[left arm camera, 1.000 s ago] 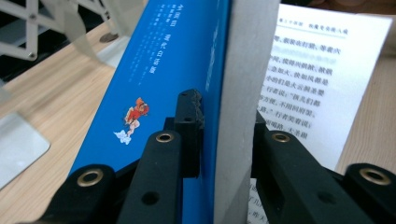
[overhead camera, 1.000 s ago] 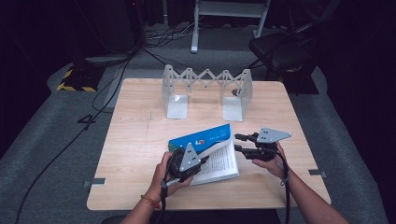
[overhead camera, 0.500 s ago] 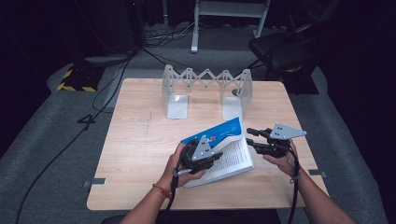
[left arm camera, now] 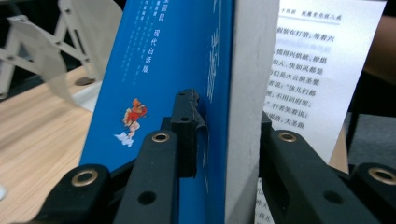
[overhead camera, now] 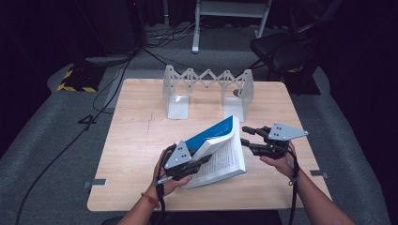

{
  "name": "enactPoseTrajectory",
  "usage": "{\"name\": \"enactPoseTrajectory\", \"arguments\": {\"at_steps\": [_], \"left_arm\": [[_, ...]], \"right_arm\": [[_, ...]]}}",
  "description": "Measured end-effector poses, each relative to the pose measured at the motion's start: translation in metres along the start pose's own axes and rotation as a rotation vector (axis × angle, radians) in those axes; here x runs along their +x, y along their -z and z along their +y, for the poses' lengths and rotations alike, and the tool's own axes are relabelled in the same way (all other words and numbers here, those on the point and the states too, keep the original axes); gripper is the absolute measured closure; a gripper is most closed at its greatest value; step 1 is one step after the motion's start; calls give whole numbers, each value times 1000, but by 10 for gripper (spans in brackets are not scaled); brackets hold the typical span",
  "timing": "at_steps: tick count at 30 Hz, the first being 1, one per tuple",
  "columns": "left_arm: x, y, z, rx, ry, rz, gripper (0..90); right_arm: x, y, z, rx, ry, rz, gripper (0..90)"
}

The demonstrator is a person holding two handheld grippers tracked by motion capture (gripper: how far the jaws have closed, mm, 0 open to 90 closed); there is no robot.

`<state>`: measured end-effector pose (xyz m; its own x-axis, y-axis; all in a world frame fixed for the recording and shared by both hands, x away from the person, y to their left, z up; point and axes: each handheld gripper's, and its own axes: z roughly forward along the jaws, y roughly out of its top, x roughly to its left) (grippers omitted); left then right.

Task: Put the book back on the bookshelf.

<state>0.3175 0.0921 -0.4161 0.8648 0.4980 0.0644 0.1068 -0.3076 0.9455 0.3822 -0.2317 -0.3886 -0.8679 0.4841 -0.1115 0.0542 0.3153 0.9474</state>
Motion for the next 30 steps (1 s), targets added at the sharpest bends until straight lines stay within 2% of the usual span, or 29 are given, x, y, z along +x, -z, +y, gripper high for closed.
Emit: {"name": "enactPoseTrajectory", "arguments": {"at_steps": [5, 8, 10, 12, 15, 16, 19, 20, 23, 27, 30], "left_arm": [[-1, 7, -4, -5, 1, 25, 713], [-6, 11, -6, 9, -40, 77, 676], [-9, 12, -9, 45, -59, 110, 617], [-10, 12, -15, 75, -66, 129, 603], [-7, 13, -23, 94, -50, 128, 613], [-5, 14, -24, 87, -38, 122, 642], [0, 15, -22, 80, -20, 110, 723], [1, 13, -22, 77, -7, 92, 729], [3, 11, -21, 75, -6, 76, 733], [5, 0, -17, 62, 0, 41, 733], [6, -10, -12, 56, 1, 11, 733]], "right_arm": [[7, -4, 10, -3, 22, 0, 537], [10, -7, 15, -13, 36, 4, 534], [12, -9, 18, -13, 39, 4, 522], [14, -11, 21, -20, 46, 16, 522], [17, -13, 25, -21, 49, 24, 517], [18, -14, 26, -20, 55, 24, 514], [19, -13, 26, -17, 56, 29, 508], [19, -13, 25, -18, 58, 26, 508], [18, -12, 23, -23, 53, 29, 508], [14, -5, 19, -12, 83, -21, 509], [9, 2, 18, -24, 78, -33, 509]]}}
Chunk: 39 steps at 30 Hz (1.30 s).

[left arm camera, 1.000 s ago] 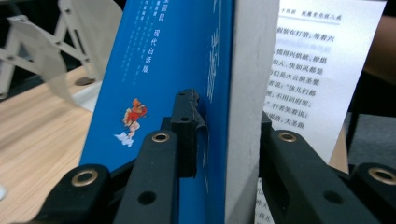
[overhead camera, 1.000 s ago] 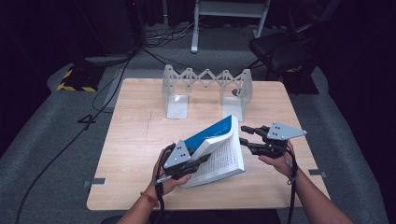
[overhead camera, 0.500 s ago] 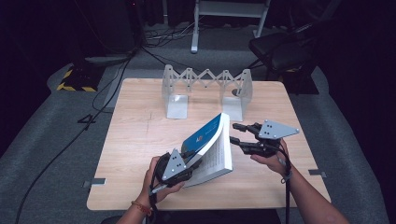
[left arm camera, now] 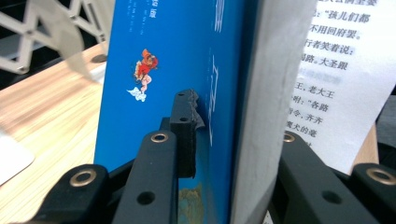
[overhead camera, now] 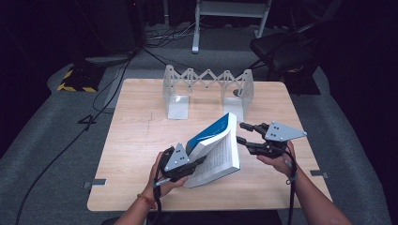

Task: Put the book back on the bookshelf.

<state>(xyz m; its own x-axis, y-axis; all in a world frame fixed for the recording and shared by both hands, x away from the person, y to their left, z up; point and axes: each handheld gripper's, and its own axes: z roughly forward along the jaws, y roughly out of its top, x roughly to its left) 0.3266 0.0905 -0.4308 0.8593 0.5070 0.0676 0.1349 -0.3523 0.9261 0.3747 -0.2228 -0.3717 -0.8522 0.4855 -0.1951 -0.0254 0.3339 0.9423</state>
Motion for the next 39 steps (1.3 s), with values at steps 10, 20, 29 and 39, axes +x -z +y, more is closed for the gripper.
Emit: {"name": "enactPoseTrajectory", "arguments": {"at_steps": [10, 20, 29, 39], "left_arm": [[-3, -39, 19, -37, 7, -79, 732], [2, -27, 15, -21, 4, -34, 726], [3, -17, 13, 27, -56, -9, 656], [-3, 0, 6, 186, -124, -61, 476]], "right_arm": [[-15, 30, 6, -22, 5, -46, 517], [2, 21, 10, -8, 26, -11, 462], [16, 2, 0, 37, 25, 15, 425], [33, -9, -4, 66, 64, 83, 400]]}}
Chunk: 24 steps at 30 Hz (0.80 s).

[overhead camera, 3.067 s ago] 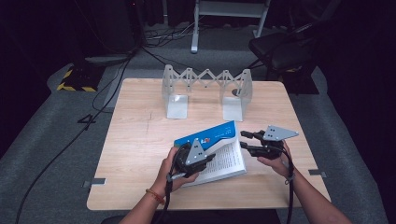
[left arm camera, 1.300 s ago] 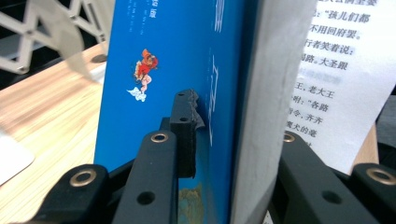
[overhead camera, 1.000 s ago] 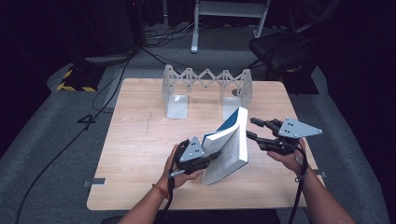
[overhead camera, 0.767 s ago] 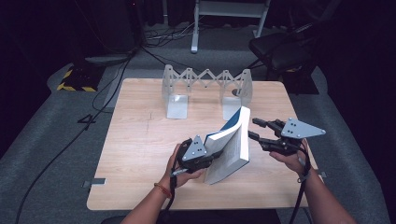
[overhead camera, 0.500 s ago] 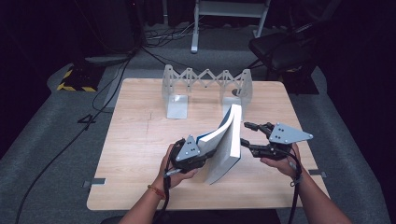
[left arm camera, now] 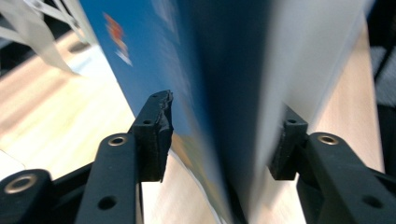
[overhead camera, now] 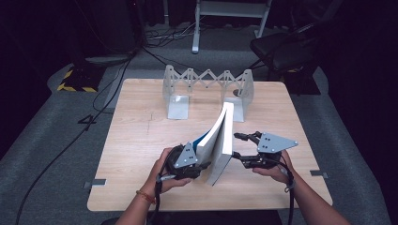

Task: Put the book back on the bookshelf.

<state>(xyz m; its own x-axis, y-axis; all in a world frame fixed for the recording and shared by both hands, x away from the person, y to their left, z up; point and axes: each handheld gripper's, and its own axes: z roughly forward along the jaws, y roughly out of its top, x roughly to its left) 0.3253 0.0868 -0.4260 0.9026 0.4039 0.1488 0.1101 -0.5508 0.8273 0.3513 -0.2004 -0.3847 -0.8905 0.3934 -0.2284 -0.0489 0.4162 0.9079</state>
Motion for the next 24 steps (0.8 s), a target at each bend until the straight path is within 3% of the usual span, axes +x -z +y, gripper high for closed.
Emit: {"name": "enactPoseTrajectory", "arguments": {"at_steps": [1, 4, 7, 9, 12, 15, 20, 24], "left_arm": [[-3, 1, -2, 19, -2, -17, 458], [-12, 4, -9, 39, 7, -9, 356], [-18, 6, -11, -9, 56, -7, 272], [-22, 3, -7, -22, 65, 4, 233], [-28, 0, -3, -50, 89, 9, 195], [-32, -5, 1, -63, 141, 27, 168], [-43, -18, 5, -56, 180, 106, 115], [-46, -23, 5, -83, 199, 186, 139]], "right_arm": [[1, -2, 0, 3, 2, 5, 399], [5, -7, -3, 15, 1, 19, 398], [8, -13, -5, 24, 2, 29, 395], [9, -17, -5, 28, -2, 29, 388], [11, -20, -6, 34, 7, 25, 383], [12, -23, -7, 30, 1, 22, 378], [13, -27, -9, 18, -17, 20, 368], [13, -29, -9, 16, -19, 14, 351]]}}
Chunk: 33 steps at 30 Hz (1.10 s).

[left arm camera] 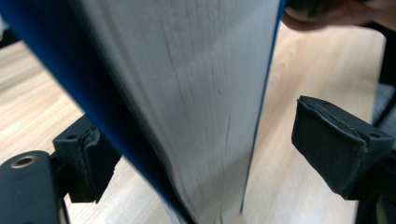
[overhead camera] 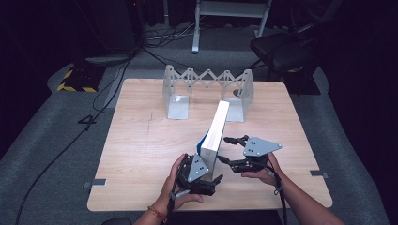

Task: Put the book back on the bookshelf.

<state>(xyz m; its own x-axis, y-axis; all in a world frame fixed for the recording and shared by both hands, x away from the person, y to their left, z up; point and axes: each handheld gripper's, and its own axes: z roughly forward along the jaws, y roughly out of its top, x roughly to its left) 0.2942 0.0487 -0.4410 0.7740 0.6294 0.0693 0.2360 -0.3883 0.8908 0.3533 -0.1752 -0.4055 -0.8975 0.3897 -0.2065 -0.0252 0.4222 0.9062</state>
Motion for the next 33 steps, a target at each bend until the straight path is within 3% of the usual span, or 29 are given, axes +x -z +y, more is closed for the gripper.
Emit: {"name": "enactPoseTrajectory", "arguments": {"at_steps": [7, 14, 21, 25, 27, 31, 33], "left_arm": [[-1, -4, -3, -24, 21, 68, 239], [2, -3, -4, -54, 52, 107, 332], [10, 0, -5, -57, 52, 61, 420], [19, 4, -7, -42, 58, 34, 492], [25, 7, -7, -38, 59, 29, 524], [35, 10, -10, -43, 79, -2, 567], [40, 9, -10, -50, 90, -45, 577]], "right_arm": [[-1, -4, -1, 0, -11, -22, 350], [-1, -7, -2, -8, -26, -31, 332], [-4, -8, -5, 3, -37, -46, 343], [-8, -8, -13, 22, -61, -32, 348], [-13, -6, -19, 43, -68, -35, 348], [-30, 5, -32, 96, -53, -97, 347], [-41, 12, -40, 104, -99, -99, 347]]}}
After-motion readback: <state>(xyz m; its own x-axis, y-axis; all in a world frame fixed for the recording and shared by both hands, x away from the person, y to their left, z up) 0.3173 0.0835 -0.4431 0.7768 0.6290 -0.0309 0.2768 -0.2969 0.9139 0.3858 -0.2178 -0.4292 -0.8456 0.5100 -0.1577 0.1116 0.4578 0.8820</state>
